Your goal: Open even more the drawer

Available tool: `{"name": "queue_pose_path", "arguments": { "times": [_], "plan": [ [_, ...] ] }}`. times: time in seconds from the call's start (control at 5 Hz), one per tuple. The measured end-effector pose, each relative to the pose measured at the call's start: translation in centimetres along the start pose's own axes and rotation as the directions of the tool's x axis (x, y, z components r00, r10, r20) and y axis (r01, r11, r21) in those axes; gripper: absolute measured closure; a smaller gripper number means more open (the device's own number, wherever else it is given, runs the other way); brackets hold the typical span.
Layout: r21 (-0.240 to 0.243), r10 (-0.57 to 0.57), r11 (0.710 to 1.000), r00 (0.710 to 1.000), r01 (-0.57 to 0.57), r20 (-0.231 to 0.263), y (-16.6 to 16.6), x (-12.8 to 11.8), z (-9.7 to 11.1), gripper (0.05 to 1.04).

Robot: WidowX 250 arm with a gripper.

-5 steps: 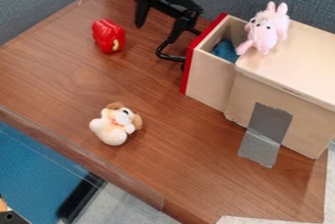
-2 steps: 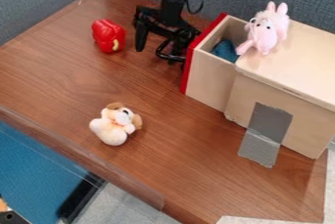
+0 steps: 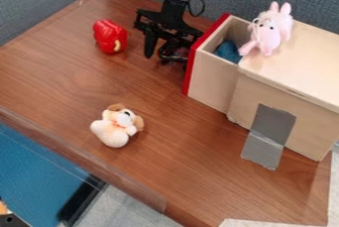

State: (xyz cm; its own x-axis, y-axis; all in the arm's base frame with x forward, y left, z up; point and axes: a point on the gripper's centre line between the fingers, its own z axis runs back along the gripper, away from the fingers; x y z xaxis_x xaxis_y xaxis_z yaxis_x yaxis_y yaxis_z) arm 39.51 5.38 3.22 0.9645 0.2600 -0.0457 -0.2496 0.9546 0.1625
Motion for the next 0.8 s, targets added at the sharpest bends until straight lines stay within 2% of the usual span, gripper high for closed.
{"name": "queue_pose_path", "arguments": {
  "times": [0.2,0.4,0.8],
  "plan": [
    [0.001,-0.003,1.000,1.000,0.003,-0.001,0.1,-0.1,-0.1,0.891],
    [0.004,-0.005,1.000,1.000,0.005,0.013,0.3,0.1,-0.1,0.922],
    [0.043,-0.005,0.999,1.000,0.004,0.020,1.5,0.3,-0.2,0.922]
  ]
}}
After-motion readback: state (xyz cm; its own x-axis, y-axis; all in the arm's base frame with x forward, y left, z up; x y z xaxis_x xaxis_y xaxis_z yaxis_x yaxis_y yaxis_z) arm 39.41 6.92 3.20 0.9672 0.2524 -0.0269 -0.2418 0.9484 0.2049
